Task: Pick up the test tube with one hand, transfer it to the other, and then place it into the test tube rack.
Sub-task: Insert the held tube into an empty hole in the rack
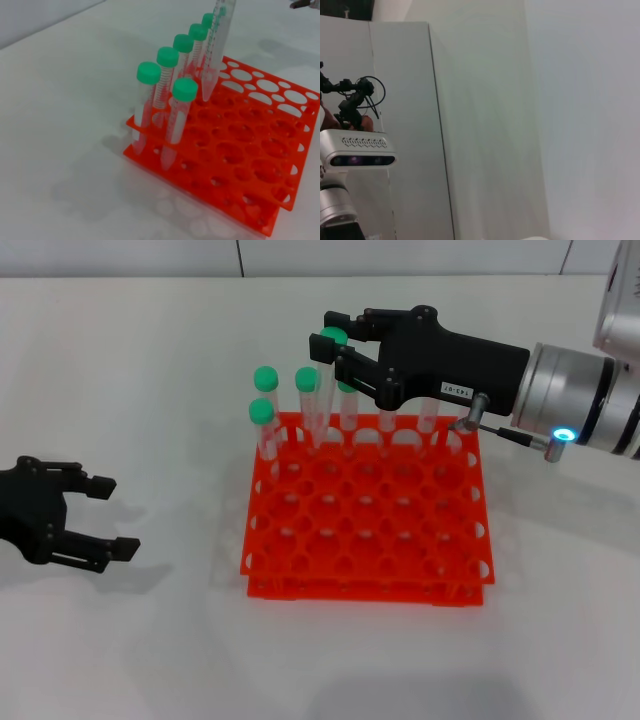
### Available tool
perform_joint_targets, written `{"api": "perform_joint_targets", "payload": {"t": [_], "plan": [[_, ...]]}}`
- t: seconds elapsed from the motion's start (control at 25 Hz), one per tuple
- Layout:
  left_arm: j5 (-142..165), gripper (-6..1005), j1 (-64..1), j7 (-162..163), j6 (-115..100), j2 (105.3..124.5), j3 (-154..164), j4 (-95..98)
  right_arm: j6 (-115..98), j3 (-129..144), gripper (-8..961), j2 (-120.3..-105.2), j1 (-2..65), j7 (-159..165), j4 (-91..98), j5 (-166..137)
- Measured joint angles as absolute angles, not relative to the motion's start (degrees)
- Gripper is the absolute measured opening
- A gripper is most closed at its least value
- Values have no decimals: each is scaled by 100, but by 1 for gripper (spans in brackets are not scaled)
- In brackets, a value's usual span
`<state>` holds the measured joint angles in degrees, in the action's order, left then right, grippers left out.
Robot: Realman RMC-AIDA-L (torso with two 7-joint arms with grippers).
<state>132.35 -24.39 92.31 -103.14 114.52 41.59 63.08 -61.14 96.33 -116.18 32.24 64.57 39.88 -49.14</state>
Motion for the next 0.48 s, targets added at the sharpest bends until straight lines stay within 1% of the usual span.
{"api": "perform_joint_targets", "payload": {"t": [0.48], "plan": [[13214, 890, -2457, 9199, -10274, 11451, 4157, 6275, -5828, 10071, 269, -11619, 3286, 6067, 3849, -4337]]}}
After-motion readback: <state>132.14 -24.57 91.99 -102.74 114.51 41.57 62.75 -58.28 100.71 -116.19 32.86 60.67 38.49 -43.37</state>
